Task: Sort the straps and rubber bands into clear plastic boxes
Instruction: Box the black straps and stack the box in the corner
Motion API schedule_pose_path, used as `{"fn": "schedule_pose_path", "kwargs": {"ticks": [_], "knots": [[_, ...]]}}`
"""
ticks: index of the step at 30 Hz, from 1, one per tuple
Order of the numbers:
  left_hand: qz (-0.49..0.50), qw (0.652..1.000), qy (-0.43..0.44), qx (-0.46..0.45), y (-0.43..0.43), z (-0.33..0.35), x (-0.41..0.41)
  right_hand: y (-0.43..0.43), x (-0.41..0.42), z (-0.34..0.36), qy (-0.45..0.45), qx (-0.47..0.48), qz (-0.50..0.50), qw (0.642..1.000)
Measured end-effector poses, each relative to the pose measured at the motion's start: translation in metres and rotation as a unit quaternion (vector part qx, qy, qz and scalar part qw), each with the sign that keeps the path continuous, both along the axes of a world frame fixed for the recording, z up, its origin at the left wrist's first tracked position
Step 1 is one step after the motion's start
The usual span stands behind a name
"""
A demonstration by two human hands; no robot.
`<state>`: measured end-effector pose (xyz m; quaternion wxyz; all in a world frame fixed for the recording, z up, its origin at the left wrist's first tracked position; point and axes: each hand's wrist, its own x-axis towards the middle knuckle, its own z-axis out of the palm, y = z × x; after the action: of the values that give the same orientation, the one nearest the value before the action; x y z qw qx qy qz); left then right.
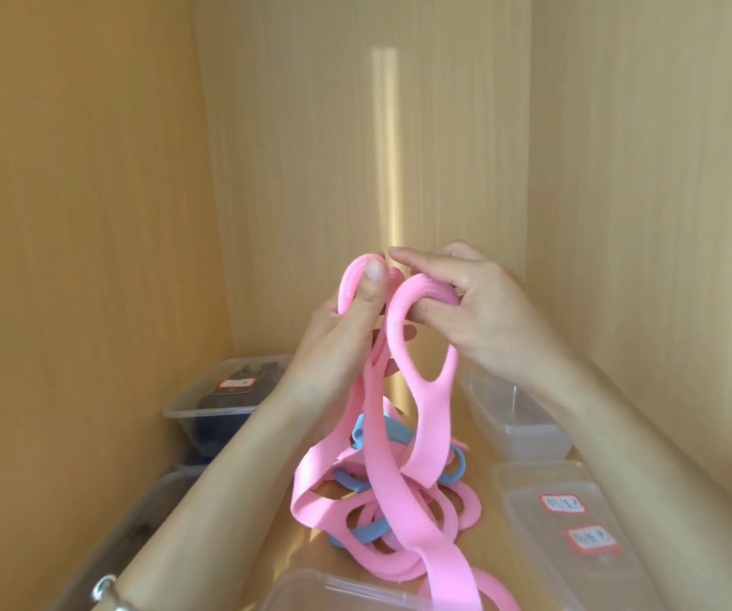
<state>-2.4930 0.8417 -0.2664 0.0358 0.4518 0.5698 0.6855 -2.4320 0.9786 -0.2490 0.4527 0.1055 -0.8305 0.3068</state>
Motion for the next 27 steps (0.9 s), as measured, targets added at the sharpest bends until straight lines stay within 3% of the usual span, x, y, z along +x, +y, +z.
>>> {"fn": "schedule_pose_path", "kwargs": {"ticks": [14,18,23,27], "knots": [[-0.173,0.985,0.007,-0.009,0.0058,-0.0061,-0.0033,-0.0063,0.0026,-0.001,-0.035,0.014,-0.046,0.998],[-0.184,0.983,0.022,-0.014,0.0052,-0.0062,-0.0034,-0.0078,0.0016,0.0,-0.04,-0.03,-0.029,0.998],[-0.165,0.985,0.024,-0.036,0.0052,-0.0076,-0.0059,-0.0057,0.0032,-0.0007,-0.06,-0.022,-0.025,0.998],[-0.157,0.985,0.02,-0.073,0.0048,-0.0078,-0.0068,-0.0024,0.0026,-0.0024,-0.044,0.02,-0.08,0.996]]}}
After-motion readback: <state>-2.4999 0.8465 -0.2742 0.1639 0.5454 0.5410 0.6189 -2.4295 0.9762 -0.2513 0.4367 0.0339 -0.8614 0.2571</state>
